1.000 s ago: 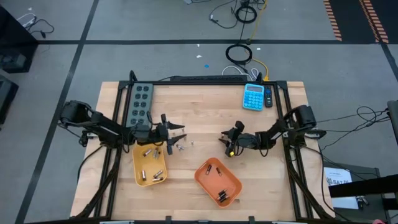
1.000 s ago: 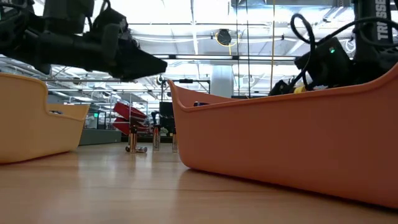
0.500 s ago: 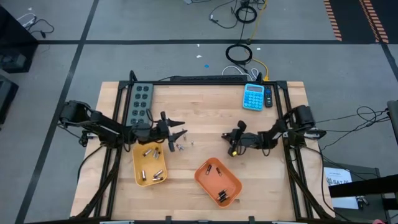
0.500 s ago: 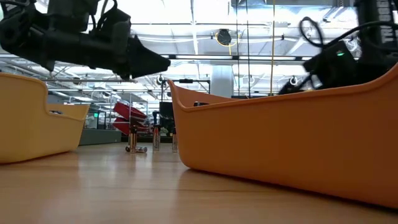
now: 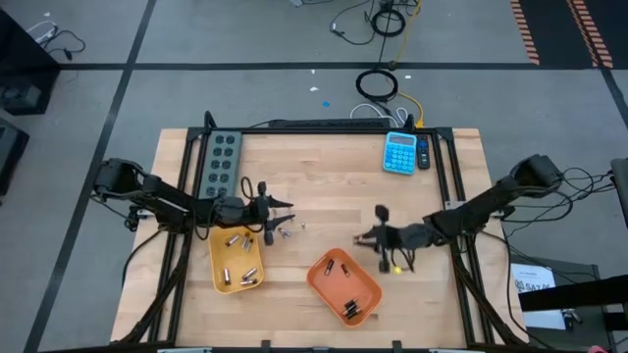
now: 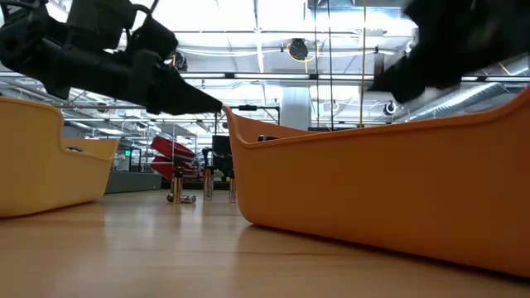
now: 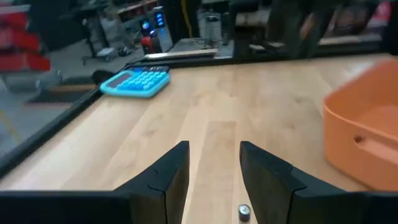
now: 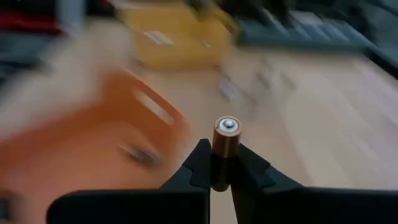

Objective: Sort batteries
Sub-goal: Put the brown battery into the orange bin, then adjust the orange bin

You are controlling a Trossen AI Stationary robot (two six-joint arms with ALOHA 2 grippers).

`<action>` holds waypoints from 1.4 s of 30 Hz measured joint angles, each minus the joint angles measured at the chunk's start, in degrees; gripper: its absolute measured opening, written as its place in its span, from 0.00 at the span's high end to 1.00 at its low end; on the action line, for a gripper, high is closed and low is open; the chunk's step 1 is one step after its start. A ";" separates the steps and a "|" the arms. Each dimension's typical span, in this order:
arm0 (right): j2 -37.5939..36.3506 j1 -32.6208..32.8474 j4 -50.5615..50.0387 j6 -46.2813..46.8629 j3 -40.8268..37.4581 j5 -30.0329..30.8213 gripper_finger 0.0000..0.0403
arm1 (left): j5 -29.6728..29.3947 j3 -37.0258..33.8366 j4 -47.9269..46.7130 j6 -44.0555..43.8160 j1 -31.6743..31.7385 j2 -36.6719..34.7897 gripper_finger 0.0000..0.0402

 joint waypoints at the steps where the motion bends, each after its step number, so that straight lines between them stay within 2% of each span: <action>1: -0.11 1.34 -0.57 -0.47 2.15 -1.22 0.96 | 0.00 -0.06 0.36 1.90 -0.51 0.00 0.63; 3: 0.67 3.08 -4.43 1.76 6.84 -5.53 0.96 | 0.29 -0.93 3.85 4.47 -1.17 0.00 0.63; 7: 9.25 4.69 -23.12 11.86 18.98 -9.54 0.96 | 2.56 -3.20 11.27 4.89 -1.39 -0.02 0.63; 10: 16.54 5.64 -35.50 16.77 28.16 -12.54 0.95 | 3.02 -3.37 12.01 3.93 -1.87 -0.02 0.63; 12: 19.35 6.21 -40.96 20.52 32.13 -12.05 0.90 | 3.02 -3.39 11.87 2.58 -2.72 -0.02 0.63; 18: 21.45 6.66 -42.09 28.20 35.56 -9.41 0.63 | 0.06 -3.41 13.41 2.12 -6.13 -0.02 0.63; 21: 20.86 7.52 -45.53 29.52 37.33 -7.54 0.56 | -0.19 -3.41 13.43 0.80 -6.56 -0.30 0.63; 25: 18.36 10.35 -54.73 32.44 43.04 0.76 0.56 | -0.17 -3.37 11.54 -3.17 -6.59 -1.36 0.63; 29: 20.67 9.59 -55.96 33.64 44.53 -3.57 0.61 | -0.25 -1.15 3.18 -5.82 -5.72 -2.90 0.63; 35: 26.34 6.12 -48.37 29.50 44.81 -13.95 0.64 | -0.31 4.27 -7.45 -5.97 -5.35 -3.06 0.63; 42: 31.75 2.40 -56.51 29.45 45.70 -17.52 0.64 | -0.33 5.51 -9.58 -4.70 -5.35 -3.08 0.63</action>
